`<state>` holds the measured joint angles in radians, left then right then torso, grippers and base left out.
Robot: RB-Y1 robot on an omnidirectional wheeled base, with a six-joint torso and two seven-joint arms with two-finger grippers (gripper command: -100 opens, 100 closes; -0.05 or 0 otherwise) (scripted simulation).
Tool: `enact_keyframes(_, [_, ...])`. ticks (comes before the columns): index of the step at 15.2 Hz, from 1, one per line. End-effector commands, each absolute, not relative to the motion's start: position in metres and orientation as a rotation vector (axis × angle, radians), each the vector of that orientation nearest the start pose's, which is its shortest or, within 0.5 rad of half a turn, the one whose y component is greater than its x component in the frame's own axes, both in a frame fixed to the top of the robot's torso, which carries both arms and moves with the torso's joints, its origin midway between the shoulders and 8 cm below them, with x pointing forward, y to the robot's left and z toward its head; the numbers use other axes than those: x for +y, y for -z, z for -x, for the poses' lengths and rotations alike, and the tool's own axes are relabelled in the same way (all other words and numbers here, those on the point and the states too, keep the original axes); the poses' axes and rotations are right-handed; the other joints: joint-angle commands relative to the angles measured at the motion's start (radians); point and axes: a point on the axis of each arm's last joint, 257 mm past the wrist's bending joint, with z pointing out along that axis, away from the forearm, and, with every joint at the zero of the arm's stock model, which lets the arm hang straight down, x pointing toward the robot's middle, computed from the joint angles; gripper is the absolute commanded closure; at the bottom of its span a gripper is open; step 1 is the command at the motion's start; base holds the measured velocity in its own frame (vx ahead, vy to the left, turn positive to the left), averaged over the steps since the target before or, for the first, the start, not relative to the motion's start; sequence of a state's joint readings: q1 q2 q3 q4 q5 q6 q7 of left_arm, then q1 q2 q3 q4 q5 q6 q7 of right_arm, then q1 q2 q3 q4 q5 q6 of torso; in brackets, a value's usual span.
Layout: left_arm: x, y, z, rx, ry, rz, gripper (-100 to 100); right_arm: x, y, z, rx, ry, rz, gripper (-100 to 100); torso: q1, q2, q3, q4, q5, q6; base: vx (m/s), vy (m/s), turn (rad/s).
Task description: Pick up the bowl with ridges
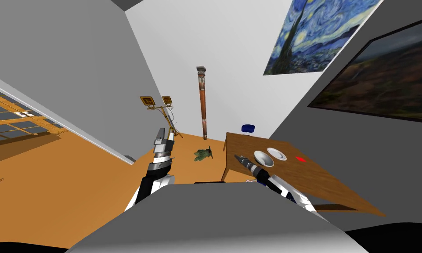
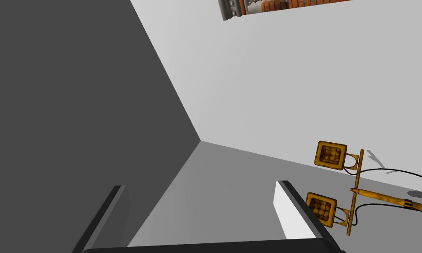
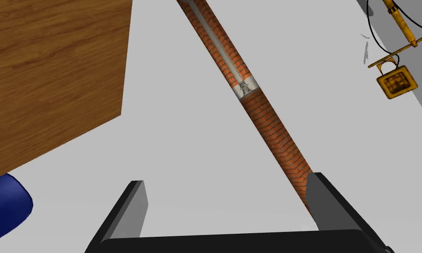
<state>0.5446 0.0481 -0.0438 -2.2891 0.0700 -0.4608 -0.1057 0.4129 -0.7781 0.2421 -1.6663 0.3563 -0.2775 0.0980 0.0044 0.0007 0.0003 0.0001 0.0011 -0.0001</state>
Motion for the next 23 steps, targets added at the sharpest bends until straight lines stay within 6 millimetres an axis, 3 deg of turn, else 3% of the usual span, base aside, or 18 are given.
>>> enact_keyframes(1, [0.274,-0.005,-0.347,0.69,1.263,0.69,0,-0.322,0.343,-0.371,1.971,-0.573,-0.141,-100,0.0,0.0,0.0,0.0,0.0,0.0,0.007,0.036,0.05])
enact_keyframes(4, [0.274,-0.005,-0.347,0.69,1.263,0.69,0,-0.36,0.38,-0.351,2.096,-0.444,-0.092,-100,-0.002,0.0,0.0,0.0,0.0,0.0,0.015,0.042,0.16])
enact_keyframes(6, [0.274,-0.005,-0.347,0.69,1.263,0.69,0,-0.367,0.38,-0.35,2.106,-0.426,-0.079,-100,-0.002,-0.001,0.0,0.0,0.0,0.0,0.017,0.039,0.103])
enact_keyframes(11, [0.274,-0.005,-0.347,0.69,1.263,0.69,0,-0.438,0.422,-0.311,2.281,-0.207,0.01,-100,-0.003,0.0,0.0,0.0,0.0,0.0,0.011,0.034,0.127])
enact_keyframes(12, [0.274,-0.005,-0.347,0.69,1.263,0.69,0,-0.444,0.422,-0.311,2.287,-0.192,0.017,-100,-0.003,0.0,0.0,0.0,0.0,0.0,0.018,0.031,0.16])
enact_keyframes(13, [0.274,-0.005,-0.347,0.69,1.263,0.69,0,-0.468,0.433,-0.295,2.339,-0.12,0.043,-100,-0.003,0.0,0.0,0.0,0.0,0.0,0.037,0.036,0.215])
enact_keyframes(14, [0.274,-0.005,-0.347,0.69,1.263,0.69,0,-0.471,0.431,-0.295,2.341,-0.113,0.049,-100,-0.002,-0.001,-0.001,0.0,-0.001,0.0,0.053,0.035,0.164])
enact_keyframes(15, [0.274,-0.005,-0.347,0.69,1.263,0.69,0,-0.494,0.441,-0.279,2.391,-0.043,0.075,-100,-0.002,-0.002,-0.001,0.0,0.0,0.0,0.061,0.027,0.169])
enact_keyframes(16, [0.274,-0.005,-0.347,0.69,1.263,0.69,0,-0.497,0.439,-0.279,2.392,-0.035,0.082,-100,-0.003,-0.003,-0.002,-0.001,0.0,0.0,0.053,0.017,0.132])
enact_keyframes(17, [0.274,-0.005,-0.347,0.69,1.263,0.69,0,-0.52,0.444,-0.264,2.436,0.033,0.118,-100,-0.003,-0.003,-0.002,-0.001,0.0,0.0,0.059,0.013,0.147])
enact_keyframes(18, [0.274,-0.005,-0.347,0.69,1.263,0.69,0,-0.524,0.445,-0.262,2.441,0.041,0.114,-100,-0.003,-0.003,-0.002,-0.001,-0.001,0.0,0.058,0.004,0.127])
enact_keyframes(20, [0.274,-0.005,-0.347,0.69,1.263,0.69,0,-0.572,0.452,-0.227,2.529,0.185,0.177,-100,-0.005,-0.004,-0.002,-0.001,-0.001,0.0,0.061,-0.001,0.176])
enact_keyframes(22, [0.274,-0.005,-0.347,0.69,1.263,0.69,0,-0.572,0.452,-0.227,2.529,0.185,0.177,-100,-0.005,-0.004,-0.002,-0.001,-0.001,0.0,0.05,-0.015,0.102])
enact_keyframes(23, [0.274,-0.005,-0.347,0.69,1.263,0.69,0,-0.594,0.453,-0.209,2.57,0.251,0.207,-100,-0.005,-0.003,-0.002,-0.001,-0.001,0.001,0.044,-0.018,0.092])
